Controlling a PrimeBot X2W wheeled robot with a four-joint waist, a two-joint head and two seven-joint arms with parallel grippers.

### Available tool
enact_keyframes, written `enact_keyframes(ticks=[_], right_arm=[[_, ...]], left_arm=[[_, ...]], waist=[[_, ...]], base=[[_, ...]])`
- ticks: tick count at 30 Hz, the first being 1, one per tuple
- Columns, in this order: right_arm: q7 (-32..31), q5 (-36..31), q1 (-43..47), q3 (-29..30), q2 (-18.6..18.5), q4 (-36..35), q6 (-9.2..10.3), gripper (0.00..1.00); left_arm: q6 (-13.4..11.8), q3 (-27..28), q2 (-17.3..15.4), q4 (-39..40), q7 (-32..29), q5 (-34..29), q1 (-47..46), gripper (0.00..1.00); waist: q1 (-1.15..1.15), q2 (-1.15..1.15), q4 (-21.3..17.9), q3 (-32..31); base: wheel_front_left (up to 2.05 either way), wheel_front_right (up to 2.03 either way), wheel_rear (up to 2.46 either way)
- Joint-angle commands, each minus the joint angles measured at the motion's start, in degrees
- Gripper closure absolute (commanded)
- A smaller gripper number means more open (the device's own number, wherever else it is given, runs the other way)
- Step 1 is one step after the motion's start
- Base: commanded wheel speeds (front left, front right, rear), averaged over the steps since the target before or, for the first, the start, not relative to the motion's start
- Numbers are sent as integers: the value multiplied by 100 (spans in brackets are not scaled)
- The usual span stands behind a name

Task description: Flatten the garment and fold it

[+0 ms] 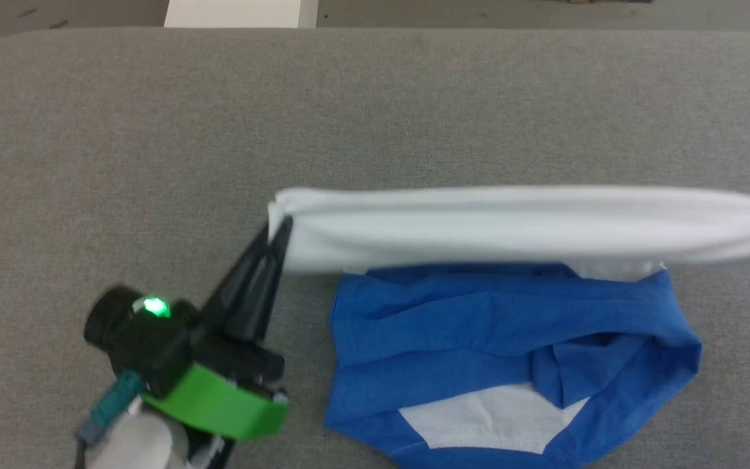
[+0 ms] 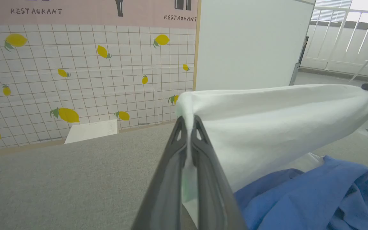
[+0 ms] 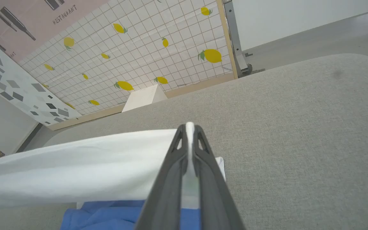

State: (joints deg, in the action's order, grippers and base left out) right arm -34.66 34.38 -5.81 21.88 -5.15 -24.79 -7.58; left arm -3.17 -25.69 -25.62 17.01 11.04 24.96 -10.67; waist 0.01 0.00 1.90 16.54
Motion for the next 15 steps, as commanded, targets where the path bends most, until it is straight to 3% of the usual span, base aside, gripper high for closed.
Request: enact_keyframes(ticks=[1,6,15], right_arm=[[80,86,308,72,74,-78,9,100],[273,323,1203,72,202,-48,9,100],[481,757,2366,-306,225,193,9,100]], left_arm=[[-74,-37,-8,35,99,-62,277,100],[-178,-191,161,-10,300,-67,994,100],[-6,-331,360,-109,392,-204,1937,100]], waist=[[-1,0,-22,-56],[-1,0,-92,-103],[-1,0,-216,-240]], base=[[0,0,0],[0,0,0],[0,0,0]])
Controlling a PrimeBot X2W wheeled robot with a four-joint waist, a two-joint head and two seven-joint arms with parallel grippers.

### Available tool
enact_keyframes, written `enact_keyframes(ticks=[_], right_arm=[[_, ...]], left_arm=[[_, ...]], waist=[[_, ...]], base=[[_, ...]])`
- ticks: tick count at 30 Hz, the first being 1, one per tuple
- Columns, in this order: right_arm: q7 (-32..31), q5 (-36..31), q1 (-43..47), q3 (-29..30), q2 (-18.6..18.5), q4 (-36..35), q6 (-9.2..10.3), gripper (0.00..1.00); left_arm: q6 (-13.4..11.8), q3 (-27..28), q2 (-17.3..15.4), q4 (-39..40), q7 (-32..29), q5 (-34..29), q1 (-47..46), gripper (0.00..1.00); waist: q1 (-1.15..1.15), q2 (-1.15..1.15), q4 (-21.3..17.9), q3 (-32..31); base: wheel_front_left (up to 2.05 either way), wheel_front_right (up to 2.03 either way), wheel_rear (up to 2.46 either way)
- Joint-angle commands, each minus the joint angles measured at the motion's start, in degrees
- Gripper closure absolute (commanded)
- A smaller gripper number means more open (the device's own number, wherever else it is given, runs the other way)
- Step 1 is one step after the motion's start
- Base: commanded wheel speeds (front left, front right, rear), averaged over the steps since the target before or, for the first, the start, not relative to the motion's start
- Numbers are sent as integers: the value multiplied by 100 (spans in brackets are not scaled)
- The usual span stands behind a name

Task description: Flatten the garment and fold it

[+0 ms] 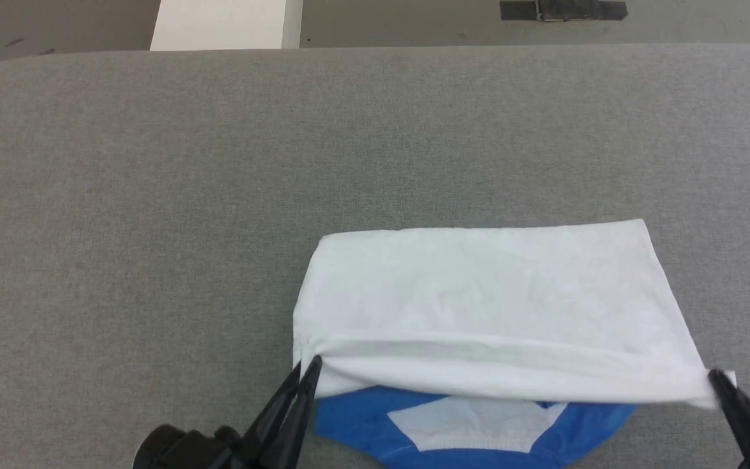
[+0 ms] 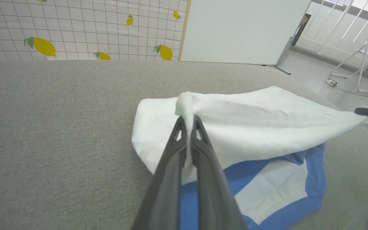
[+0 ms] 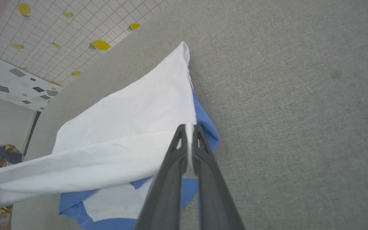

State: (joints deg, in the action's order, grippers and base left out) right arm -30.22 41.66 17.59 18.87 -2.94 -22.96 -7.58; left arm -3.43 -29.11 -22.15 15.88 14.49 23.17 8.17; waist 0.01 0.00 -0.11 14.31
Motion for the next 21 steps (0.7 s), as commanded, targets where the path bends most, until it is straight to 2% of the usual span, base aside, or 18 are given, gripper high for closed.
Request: enact_keyframes(ticks=[1,11,12,13,14,15,16,21], right_arm=[[27,32,125,-32,4,12,9,100],[-81,-343,499,-431,-91,363,9,100],[-75,-375,503,-465,-109,410,9,91],[-63,-404,503,-493,-127,441,9,75],[-39,-425,497,-517,-137,475,9,25],[-10,-430,484,-525,-135,502,9,0],[3,-431,475,-535,-141,511,9,0],[24,-323,424,-493,-271,347,9,0]], left_arm=[[70,23,30,-14,48,-45,148,100],[633,-248,118,-1014,50,-793,178,100],[664,-270,158,-1118,50,-850,137,95],[674,-257,209,-1180,50,-860,115,86],[687,-236,261,-1261,50,-858,104,58],[702,-213,308,-1320,51,-858,95,25],[706,-170,363,-1338,51,-838,94,0],[699,321,725,-1090,51,-605,179,0]], waist=[[-1,0,-23,-29],[-1,0,50,-97],[-1,0,62,-99],[-1,0,71,-99],[-1,0,78,-103],[-1,0,85,-106],[-1,0,90,-106],[-1,0,109,-116]], base=[[0,0,0],[0,0,0],[0,0,0],[0,0,0],[0,0,0],[0,0,0],[0,0,0],[0,0,0]])
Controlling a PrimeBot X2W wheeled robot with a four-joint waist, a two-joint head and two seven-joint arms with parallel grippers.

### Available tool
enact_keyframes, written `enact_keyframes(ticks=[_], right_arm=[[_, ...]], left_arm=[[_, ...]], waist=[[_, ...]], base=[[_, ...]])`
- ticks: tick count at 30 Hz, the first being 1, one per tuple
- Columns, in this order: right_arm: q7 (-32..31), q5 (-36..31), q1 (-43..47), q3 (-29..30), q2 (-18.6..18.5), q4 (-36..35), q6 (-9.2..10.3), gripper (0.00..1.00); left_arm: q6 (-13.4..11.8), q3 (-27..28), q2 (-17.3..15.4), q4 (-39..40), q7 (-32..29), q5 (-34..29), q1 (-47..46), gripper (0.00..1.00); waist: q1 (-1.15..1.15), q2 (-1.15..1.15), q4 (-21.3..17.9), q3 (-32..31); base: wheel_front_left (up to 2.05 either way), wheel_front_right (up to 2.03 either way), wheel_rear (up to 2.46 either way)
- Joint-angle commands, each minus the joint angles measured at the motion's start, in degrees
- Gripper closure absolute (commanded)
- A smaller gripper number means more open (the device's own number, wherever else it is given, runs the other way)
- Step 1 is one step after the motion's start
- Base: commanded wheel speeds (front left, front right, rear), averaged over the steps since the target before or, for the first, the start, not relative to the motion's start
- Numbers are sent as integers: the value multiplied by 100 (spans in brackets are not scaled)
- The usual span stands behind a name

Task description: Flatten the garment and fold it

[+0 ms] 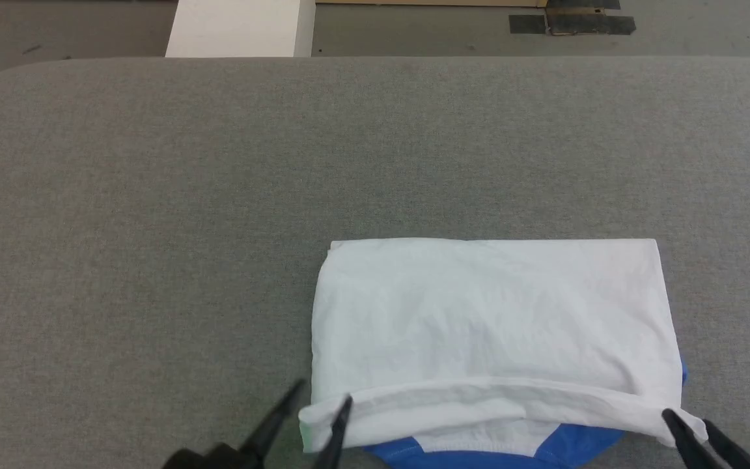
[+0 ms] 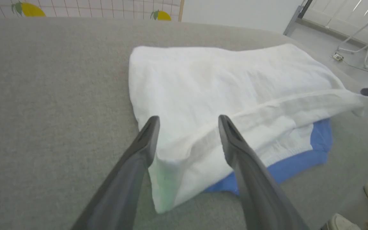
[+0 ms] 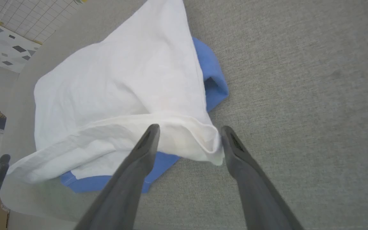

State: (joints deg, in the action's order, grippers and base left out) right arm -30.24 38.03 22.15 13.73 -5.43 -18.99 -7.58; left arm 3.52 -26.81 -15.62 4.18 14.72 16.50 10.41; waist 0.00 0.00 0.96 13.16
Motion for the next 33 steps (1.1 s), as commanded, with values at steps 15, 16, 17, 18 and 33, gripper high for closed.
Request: enact_keyframes(ticks=[15,16,17,18,33], right_arm=[[-531,-890,-1189,435,-122,-310,9,0],[-627,-977,-1246,349,-161,-229,9,0],[-696,-1031,-1287,291,-186,-159,9,0],[-763,-1117,-1329,211,-257,-82,9,0],[-1042,-1125,-1619,-27,-555,1249,9,1]], left_arm=[[-84,1549,1056,1595,28,-693,-81,0],[-79,1522,1075,1586,28,-754,-94,0],[-76,1497,1091,1569,28,-790,-101,0],[-69,1467,1108,1543,28,-826,-106,0],[-23,1269,1241,1337,28,-927,-271,0]], waist=[[0,0,150,166],[0,0,178,204],[0,0,201,231],[0,0,235,269],[0,0,669,609]], base=[[0,0,0],[0,0,0],[0,0,0],[0,0,0],[0,0,0]])
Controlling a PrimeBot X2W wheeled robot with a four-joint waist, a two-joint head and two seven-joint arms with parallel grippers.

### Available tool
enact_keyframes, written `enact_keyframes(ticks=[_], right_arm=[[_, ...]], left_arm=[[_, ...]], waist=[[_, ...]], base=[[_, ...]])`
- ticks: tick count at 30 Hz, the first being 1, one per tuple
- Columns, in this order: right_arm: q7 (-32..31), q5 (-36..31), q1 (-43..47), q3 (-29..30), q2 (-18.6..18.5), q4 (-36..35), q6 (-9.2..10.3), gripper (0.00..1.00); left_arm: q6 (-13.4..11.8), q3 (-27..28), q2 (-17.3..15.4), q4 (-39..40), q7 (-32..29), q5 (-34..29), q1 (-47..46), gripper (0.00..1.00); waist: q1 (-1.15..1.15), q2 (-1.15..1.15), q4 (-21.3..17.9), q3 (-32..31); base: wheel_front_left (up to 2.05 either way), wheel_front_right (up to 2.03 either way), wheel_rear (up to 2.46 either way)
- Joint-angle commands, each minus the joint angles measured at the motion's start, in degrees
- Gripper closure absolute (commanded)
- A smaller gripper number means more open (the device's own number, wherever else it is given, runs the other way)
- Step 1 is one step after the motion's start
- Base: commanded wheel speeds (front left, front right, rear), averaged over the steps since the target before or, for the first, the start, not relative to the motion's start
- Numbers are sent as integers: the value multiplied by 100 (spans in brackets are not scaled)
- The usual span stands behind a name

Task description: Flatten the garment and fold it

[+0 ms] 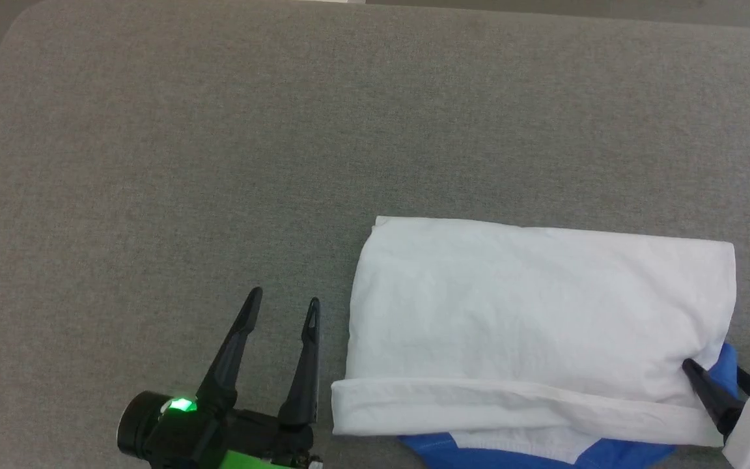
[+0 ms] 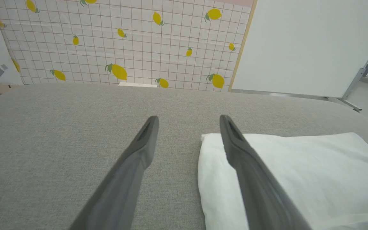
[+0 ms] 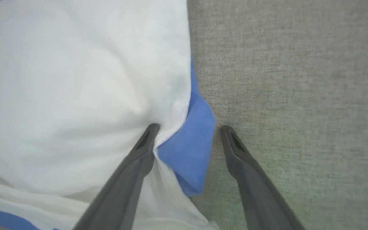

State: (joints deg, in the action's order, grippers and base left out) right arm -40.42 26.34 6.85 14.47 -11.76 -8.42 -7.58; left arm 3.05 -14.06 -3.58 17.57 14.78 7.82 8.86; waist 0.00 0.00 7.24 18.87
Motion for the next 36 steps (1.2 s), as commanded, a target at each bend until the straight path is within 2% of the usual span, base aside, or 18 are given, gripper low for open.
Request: enact_keyframes(ticks=[1,2,3,11,19,23,26,31,36], right_arm=[[-16,82,-128,-121,95,261,9,55],[-31,122,-165,-162,110,336,9,91],[-47,169,-190,-198,130,380,9,100],[-25,240,-501,-57,305,445,9,100],[94,-45,-683,1083,188,518,9,100],[54,-282,-711,1723,-56,608,9,100],[-23,-397,-765,1868,-206,497,9,100],[-403,-264,-825,1413,-232,-111,9,100],[-986,113,-653,338,-99,-953,9,100]], left_arm=[[30,-6,39,-8,21,-57,-121,0],[36,-3,41,-17,21,-55,-125,0],[42,0,43,-25,21,-53,-127,0],[75,58,54,-116,22,16,-131,0],[83,59,61,-199,22,72,-69,0],[98,90,63,-248,22,91,-38,0],[124,97,65,-294,22,119,-38,0],[157,79,67,-384,22,204,-43,0],[152,63,68,-449,22,303,-24,0]], waist=[[0,0,51,42],[0,0,61,44],[0,0,68,43],[0,0,2,-130],[0,0,-117,-328],[0,0,-196,-373],[0,0,-261,-404],[0,0,-369,-481],[0,0,-409,-576]], base=[[0,0,0],[0,0,0],[0,0,0],[0,0,0],[0,0,0],[0,0,0],[0,0,0],[0,0,0],[0,0,0]])
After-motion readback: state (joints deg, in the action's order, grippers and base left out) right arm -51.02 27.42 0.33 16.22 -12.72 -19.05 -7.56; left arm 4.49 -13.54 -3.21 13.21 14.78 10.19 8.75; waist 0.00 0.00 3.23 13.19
